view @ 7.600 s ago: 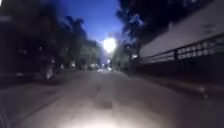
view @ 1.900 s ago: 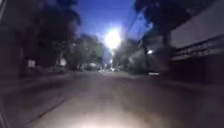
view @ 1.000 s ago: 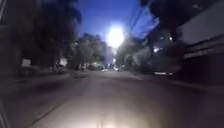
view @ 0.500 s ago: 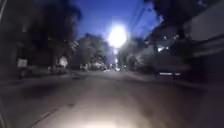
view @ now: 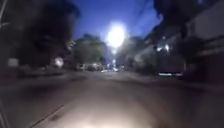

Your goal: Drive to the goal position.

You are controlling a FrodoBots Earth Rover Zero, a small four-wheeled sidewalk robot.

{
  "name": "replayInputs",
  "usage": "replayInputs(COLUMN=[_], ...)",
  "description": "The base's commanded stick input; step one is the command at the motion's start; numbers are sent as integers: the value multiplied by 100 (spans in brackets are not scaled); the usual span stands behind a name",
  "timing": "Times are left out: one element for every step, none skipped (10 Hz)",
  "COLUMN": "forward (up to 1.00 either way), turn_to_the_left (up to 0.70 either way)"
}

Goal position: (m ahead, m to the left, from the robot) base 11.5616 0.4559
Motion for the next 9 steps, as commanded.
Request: replayInputs(forward=[85,85,85,85,85,85,85,85,85], turn_to_the_left=[1,1,1,1,1,1,1,1,1])
